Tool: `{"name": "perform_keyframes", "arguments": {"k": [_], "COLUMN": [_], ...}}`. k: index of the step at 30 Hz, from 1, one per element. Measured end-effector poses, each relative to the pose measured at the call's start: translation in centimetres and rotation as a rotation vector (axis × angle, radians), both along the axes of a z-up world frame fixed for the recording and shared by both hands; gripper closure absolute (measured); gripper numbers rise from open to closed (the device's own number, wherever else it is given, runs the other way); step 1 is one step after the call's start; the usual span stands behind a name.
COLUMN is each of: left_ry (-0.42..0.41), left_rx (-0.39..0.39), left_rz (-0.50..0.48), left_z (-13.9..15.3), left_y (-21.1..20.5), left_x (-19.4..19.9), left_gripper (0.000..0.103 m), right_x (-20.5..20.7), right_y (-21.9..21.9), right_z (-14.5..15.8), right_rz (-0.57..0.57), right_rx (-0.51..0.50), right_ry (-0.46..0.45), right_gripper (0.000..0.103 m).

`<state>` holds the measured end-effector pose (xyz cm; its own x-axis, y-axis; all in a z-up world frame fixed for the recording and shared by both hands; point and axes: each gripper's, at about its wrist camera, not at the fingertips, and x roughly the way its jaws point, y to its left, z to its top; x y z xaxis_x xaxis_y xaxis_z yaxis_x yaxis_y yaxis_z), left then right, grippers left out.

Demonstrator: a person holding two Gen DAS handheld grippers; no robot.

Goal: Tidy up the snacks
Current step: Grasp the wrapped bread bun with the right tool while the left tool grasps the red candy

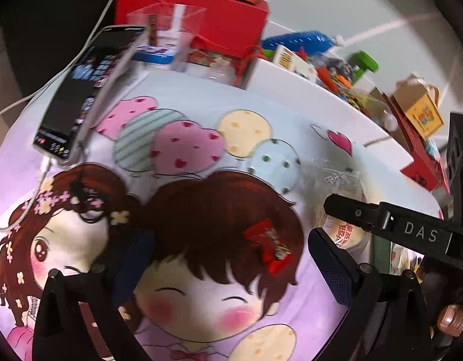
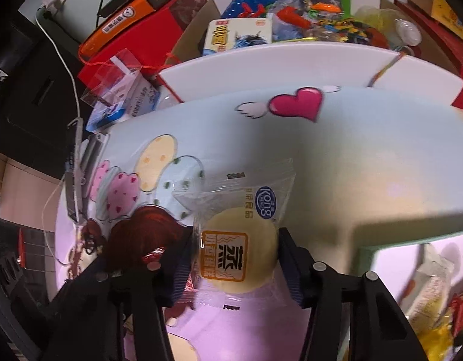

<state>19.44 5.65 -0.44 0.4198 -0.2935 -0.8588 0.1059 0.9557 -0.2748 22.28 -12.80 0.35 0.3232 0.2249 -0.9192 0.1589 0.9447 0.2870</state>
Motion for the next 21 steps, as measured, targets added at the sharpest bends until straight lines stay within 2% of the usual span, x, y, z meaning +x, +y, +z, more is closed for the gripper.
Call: {"name": "perform_keyframes", "arguments": {"k": [4,7,10,12,14,15,17,21], "left_ry": [0.01,0.021,0.015,0.01,0.003,0.0,-0.007,-0.017], "left_rx": [0.025,0.055,0.096,0.108,0.121,0.126,0.129,0.113], "left_rz": [-0.043,-0.069,-0.076,-0.073,-0.072,-0.07,-0.066,-0.057], "left_z": [-0.3,-0.7,-1.0,-1.0,-1.0,-1.0,-1.0,-1.0], "left_y": [-1.7,-2.8,-3.5,-3.6,-3.8,-3.8,-3.7,-3.4], "left_x": [-0.2,-0.2,-0.2,-0.2,-0.1,-0.2,-0.2,-0.3], "left_gripper": [0.012,0.028,0.037,0.047,0.063,0.066,0.081,0.081], "right_x": [-0.5,-0.8,-0.9,-1.1,-1.1,-1.1,-1.2,-1.6], "right_y": [-1.5,-2.3,-2.6,-2.9,-2.9,-2.9,-2.8,-2.5], "right_z": [-0.3,-0.4,-0.3,-0.3,-0.3,-0.3,-0.2,0.0], "right_rz": [-0.013,-0.019,-0.019,-0.019,-0.019,-0.017,-0.012,0.003], "right_rx": [-0.003,-0.001,-0.001,0.005,0.005,0.007,0.003,-0.017], "right_ry": [0.005,0.006,0.006,0.005,0.005,0.004,0.003,-0.002], "right_gripper": [0.047,0.047,0.047,0.047,0.048,0.048,0.048,0.05]}}
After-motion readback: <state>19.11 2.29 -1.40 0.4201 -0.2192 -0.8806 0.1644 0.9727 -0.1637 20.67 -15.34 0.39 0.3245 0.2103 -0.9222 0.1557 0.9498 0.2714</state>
